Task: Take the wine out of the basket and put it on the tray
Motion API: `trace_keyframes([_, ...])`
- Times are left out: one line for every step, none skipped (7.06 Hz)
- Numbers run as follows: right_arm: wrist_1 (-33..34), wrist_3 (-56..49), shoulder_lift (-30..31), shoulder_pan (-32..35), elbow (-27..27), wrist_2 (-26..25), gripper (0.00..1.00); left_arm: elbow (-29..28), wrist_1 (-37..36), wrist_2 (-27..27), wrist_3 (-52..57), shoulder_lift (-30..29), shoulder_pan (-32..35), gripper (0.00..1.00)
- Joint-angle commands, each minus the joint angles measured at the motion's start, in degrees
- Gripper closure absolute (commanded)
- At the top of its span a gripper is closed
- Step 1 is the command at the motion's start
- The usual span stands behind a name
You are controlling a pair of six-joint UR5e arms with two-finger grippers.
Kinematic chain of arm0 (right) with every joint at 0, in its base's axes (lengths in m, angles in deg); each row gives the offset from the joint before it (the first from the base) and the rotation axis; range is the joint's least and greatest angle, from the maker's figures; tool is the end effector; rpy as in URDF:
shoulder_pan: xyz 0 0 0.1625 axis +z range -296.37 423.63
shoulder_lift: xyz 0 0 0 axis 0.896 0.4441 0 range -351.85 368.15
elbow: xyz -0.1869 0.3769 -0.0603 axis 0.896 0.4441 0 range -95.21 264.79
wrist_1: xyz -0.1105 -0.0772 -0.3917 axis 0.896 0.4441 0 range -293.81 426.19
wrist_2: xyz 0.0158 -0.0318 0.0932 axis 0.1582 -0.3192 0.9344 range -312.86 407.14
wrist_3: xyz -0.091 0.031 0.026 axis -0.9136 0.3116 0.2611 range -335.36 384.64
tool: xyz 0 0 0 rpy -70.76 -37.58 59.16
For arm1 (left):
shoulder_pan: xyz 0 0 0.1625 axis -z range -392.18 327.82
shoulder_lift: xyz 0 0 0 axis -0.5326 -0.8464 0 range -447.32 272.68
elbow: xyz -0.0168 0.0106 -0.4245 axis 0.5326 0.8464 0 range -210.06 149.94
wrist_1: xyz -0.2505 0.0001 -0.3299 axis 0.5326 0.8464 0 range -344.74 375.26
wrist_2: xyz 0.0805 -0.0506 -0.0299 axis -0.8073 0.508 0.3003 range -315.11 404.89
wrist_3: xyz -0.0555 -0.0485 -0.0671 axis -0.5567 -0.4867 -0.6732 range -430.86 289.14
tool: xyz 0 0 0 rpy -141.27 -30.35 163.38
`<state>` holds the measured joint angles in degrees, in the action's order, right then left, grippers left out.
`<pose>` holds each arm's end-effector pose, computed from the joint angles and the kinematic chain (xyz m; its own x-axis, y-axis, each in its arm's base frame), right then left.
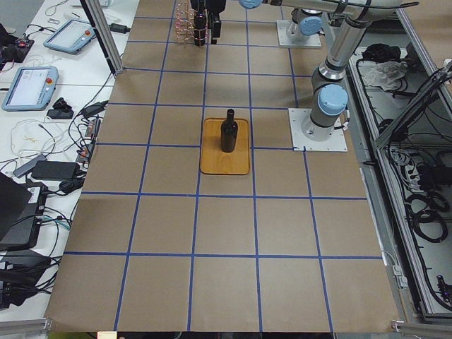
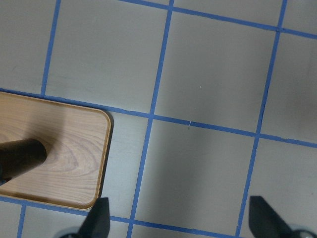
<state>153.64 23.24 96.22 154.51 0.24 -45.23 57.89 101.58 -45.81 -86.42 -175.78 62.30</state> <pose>0.1370 -0.5052 0.5135 -0.9984 -0.0390 0.0416 -0.0397 0.9991 -0.0160 -0.1700 -0.4796 0.5257 -0.9812 -0.1916 0.0222 -0.1929 0.9732 -0.1253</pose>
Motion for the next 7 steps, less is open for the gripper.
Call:
trace_keyframes([0.0, 0.0, 0.0, 0.0, 0.0, 0.0, 0.0, 0.03, -0.01, 0.0, 0.01, 0.31, 0.0, 0.0])
trace_keyframes([0.0, 0.0, 0.0, 0.0, 0.0, 0.0, 0.0, 0.12, -0.01, 0.0, 0.01, 0.48, 0.0, 0.0])
trace_keyframes([0.0, 0.0, 0.08, 0.0, 0.0, 0.0, 0.0, 0.21, 0.08, 0.0, 0.01, 0.4, 0.0, 0.0])
trace_keyframes([0.0, 0.52, 0.08, 0.17, -0.18, 0.43, 0.0, 0.12, 0.08, 0.0, 0.1, 0.57, 0.0, 0.0])
trace_keyframes([0.52, 0.44, 0.17, 0.44, -0.79, 0.61, 0.0, 0.21, 0.25, 0.0, 0.18, 0.75, 0.0, 0.0])
trace_keyframes([0.61, 0.18, 0.09, 0.44, -0.79, 0.35, 0.0, 0.21, 0.17, 0.0, 0.19, 0.75, 0.0, 0.0])
trace_keyframes([0.62, 0.0, 0.08, 0.35, -0.79, 0.26, 0.0, 0.21, 0.17, 0.0, 0.19, 0.75, 0.0, 0.0])
